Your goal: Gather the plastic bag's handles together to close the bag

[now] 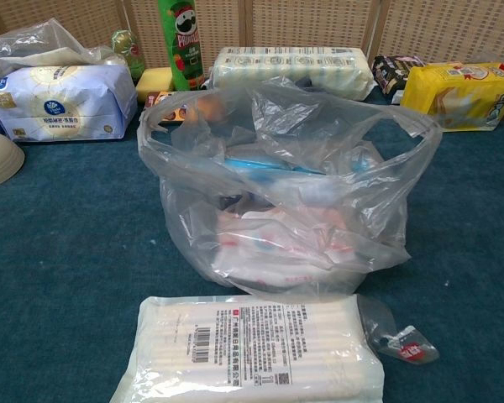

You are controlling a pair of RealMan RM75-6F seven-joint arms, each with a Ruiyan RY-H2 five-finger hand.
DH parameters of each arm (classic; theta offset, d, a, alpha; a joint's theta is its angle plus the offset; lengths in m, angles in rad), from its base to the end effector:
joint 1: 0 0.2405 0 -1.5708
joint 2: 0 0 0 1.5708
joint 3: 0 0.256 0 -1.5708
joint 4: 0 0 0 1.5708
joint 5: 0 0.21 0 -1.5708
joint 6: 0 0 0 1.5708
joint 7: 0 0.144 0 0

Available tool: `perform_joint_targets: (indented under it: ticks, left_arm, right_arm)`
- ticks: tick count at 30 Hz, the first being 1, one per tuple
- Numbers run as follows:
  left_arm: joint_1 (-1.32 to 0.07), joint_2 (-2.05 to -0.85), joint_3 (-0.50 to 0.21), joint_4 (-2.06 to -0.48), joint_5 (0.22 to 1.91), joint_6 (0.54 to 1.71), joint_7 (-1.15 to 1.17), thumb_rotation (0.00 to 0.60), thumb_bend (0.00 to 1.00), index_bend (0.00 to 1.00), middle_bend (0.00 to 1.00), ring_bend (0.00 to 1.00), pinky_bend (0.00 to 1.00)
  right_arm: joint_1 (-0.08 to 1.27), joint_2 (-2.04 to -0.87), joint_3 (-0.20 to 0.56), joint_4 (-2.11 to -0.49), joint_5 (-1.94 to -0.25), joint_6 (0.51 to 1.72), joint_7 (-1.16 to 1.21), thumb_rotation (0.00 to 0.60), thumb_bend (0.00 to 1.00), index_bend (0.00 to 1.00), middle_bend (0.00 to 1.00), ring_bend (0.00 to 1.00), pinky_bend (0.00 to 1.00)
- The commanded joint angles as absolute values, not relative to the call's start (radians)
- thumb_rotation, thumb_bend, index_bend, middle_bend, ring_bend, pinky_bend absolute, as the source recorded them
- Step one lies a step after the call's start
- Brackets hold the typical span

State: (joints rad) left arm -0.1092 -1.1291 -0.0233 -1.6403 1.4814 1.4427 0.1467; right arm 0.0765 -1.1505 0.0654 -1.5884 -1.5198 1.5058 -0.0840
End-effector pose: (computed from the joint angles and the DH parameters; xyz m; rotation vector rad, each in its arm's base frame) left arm -0.3069 0.1821 0.1449 -1.4627 -0.8620 -0.7926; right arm -0.3094 -0.1817 0.1550 1.3985 -0.8166 0.8765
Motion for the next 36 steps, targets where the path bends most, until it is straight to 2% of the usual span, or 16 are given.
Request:
perform_joint_targets:
  ticks: [1,11,17,22,27,30,34,36]
  left_arm:
    - [-0.109,-1.130,-0.023,-1.640,1.481,1.441,0.147,0.526,0.17,0.28,0.26,0.25,0.29]
    - [-0.101,-1.115,-0.023,-1.643,1.493,1.463,0.135,0.526,0.17,0.28,0.26,0.25,0.29]
    - [-0.107,-1.104,-0.030,-1.650,1.501,1.467,0.125,0.523,0.17,0.28,0.26,0.25,0.29]
    - [-0.116,-1.088,-0.033,-1.667,1.507,1.459,0.128,0.524,0.17,0.28,0.26,0.25,0.29]
    - [-0.122,-1.071,-0.034,-1.689,1.519,1.458,0.133,0.523,0.17,0.28,0.26,0.25,0.29]
    - [-0.123,-1.058,-0.034,-1.705,1.524,1.460,0.142,0.521,0.17,0.28,0.26,0.25,0.29]
    - [-0.122,-1.046,-0.037,-1.728,1.530,1.471,0.147,0.522,0.17,0.28,0.26,0.25,0.29]
    - [-0.123,-1.041,-0.037,-1.738,1.535,1.472,0.151,0.526,0.17,0.28,0.26,0.25,0.29]
  right_arm:
    - [0.078,-1.150,0.066,-1.590,-1.519,1.504,-0.085,0.402,0.27,0.46,0.50,0.53,0.50]
    - [0.089,-1.140,0.064,-1.610,-1.538,1.494,-0.043,0.401,0.27,0.46,0.50,0.53,0.50]
    - [0.102,-1.120,0.068,-1.650,-1.542,1.476,0.037,0.400,0.26,0.35,0.50,0.51,0.49]
    - [0.128,-1.093,0.067,-1.690,-1.549,1.432,0.138,0.397,0.21,0.34,0.45,0.45,0.44]
    - [0.172,-1.054,0.062,-1.738,-1.549,1.346,0.284,0.397,0.13,0.34,0.38,0.35,0.33]
    - [0.200,-1.044,0.060,-1.753,-1.563,1.304,0.353,0.375,0.11,0.34,0.36,0.32,0.29]
    - [0.249,-1.035,0.057,-1.761,-1.575,1.234,0.397,0.282,0.10,0.34,0.34,0.27,0.23]
    - [0.276,-1.035,0.057,-1.761,-1.572,1.189,0.399,0.256,0.10,0.34,0.33,0.26,0.20]
